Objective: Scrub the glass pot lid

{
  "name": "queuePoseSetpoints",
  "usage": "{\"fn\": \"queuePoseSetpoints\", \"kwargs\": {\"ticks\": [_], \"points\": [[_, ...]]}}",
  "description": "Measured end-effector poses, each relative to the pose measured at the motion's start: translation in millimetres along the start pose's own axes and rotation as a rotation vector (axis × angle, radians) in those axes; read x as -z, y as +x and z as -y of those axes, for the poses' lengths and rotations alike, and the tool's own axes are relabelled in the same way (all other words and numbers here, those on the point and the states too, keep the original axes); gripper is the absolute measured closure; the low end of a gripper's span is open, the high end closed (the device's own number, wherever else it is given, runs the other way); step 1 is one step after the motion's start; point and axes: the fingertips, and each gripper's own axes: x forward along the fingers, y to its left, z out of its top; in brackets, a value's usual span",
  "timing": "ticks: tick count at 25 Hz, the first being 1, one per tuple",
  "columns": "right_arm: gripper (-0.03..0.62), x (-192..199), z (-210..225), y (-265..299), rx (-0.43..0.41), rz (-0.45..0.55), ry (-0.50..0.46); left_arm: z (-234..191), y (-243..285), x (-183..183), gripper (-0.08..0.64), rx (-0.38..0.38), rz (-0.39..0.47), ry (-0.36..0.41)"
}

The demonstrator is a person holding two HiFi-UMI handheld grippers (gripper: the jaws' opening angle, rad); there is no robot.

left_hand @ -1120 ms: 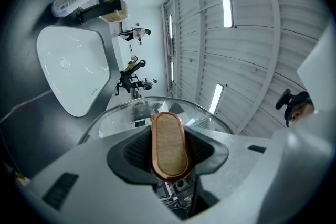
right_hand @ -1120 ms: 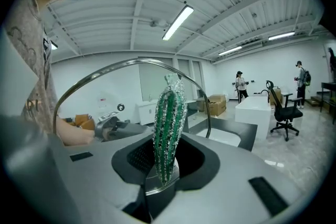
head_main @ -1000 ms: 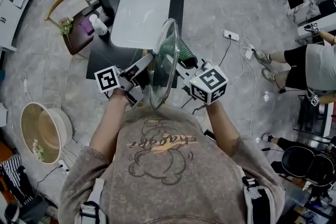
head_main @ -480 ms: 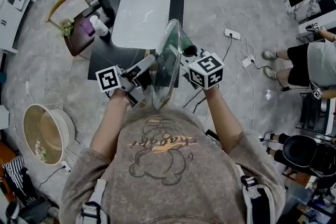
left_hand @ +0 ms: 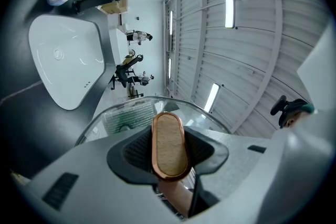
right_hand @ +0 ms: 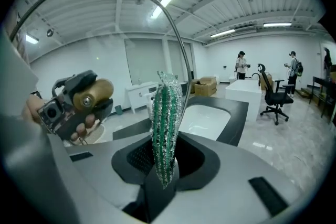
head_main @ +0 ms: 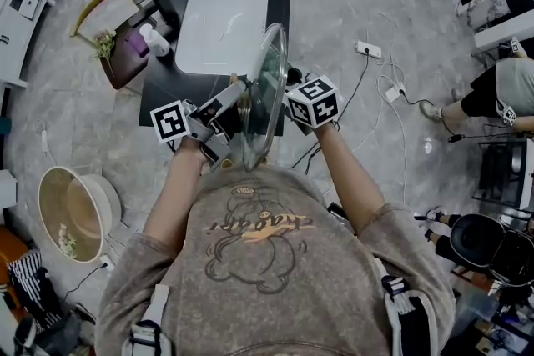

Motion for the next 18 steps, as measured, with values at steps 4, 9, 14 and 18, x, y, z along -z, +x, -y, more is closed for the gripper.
{"fn": "queuePoseSetpoints", "kwargs": {"ticks": [4, 9, 14, 18], "points": [[0.499, 11, -1, 6, -0.018, -0.014, 0.023, -6, 0, -1, 0.388, -0.018, 0.012, -0.018], [0.499, 23, -15, 10, -0.059, -0.050, 0.005, -12, -4, -9, 0.389, -0.016, 0.067, -0.068], [0.499, 39, -40, 9, -0.135, -0.088, -0.021, -11, -6, -22, 0.390, -0.005, 0.115, -0.074], [0.499, 49, -60, 7, -0.185, -0.123, -0.059, -12, -8, -31, 0.389, -0.007, 0.139, -0.063]]}}
